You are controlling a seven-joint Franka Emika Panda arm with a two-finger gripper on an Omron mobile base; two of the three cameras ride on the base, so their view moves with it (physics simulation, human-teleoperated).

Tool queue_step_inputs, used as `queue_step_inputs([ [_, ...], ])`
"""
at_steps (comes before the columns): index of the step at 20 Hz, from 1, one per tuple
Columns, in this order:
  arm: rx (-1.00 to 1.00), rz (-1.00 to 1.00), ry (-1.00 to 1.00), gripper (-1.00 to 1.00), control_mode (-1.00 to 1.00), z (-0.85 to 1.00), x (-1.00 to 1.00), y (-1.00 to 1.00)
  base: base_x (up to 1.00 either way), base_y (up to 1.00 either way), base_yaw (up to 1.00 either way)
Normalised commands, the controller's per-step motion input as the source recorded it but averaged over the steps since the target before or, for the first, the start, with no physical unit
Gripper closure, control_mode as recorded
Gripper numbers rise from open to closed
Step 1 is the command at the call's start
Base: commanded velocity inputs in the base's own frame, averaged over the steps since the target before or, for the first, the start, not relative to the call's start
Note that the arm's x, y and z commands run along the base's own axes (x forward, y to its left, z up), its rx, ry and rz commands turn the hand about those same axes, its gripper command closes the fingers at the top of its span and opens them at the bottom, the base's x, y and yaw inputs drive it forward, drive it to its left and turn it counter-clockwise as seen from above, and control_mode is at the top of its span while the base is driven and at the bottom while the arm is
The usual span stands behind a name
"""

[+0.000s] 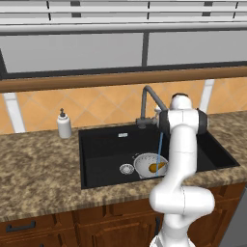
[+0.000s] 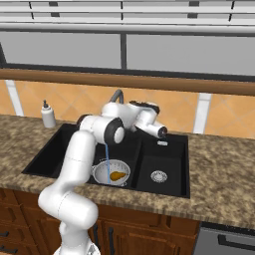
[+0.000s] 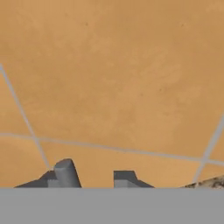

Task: Put the colander in the sink, put the pear in the colander, and turn on the sink faucet and pour water over the colander.

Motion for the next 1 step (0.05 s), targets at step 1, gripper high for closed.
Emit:
queue_step_inputs([
  [1,0.07,0.00,0.00,1.00,-1.00,0.00,-0.07,-0.11,0.00,0.00,0.00],
])
